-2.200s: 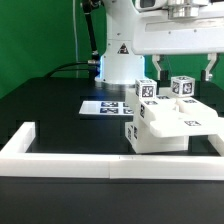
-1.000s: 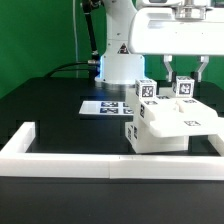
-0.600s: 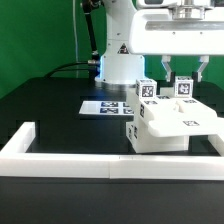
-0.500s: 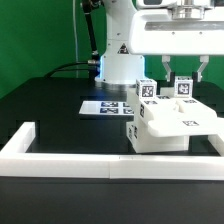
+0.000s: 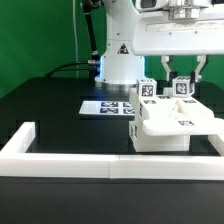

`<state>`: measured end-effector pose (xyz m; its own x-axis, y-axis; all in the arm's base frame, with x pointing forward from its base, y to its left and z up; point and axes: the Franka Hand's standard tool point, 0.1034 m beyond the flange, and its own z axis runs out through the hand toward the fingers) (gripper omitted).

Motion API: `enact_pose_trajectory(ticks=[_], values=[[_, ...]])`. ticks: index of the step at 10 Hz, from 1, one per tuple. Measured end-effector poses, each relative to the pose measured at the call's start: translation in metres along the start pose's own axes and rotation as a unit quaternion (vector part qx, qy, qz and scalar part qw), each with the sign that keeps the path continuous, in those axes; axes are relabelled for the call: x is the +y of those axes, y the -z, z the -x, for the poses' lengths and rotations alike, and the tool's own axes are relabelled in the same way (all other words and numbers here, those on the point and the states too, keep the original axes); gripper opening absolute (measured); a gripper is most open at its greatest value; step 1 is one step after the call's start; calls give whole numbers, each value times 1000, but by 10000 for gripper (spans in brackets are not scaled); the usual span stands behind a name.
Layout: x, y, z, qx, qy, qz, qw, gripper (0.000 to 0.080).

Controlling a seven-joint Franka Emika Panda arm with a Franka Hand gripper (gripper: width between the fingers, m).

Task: Assemble chair

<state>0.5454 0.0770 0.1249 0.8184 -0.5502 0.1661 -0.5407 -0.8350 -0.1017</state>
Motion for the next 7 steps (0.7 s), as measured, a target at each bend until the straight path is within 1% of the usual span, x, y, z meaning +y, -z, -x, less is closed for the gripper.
enact_pose_trajectory(ticks=[3,5,6,7], values=[[0,0,0,-1,-77,-2,997,288],[-1,0,1,-3,-155,-4,988,288],[-1,0,1,-5,-208,-7,978,288],[-2,0,1,-6,-232,-8,973,288]])
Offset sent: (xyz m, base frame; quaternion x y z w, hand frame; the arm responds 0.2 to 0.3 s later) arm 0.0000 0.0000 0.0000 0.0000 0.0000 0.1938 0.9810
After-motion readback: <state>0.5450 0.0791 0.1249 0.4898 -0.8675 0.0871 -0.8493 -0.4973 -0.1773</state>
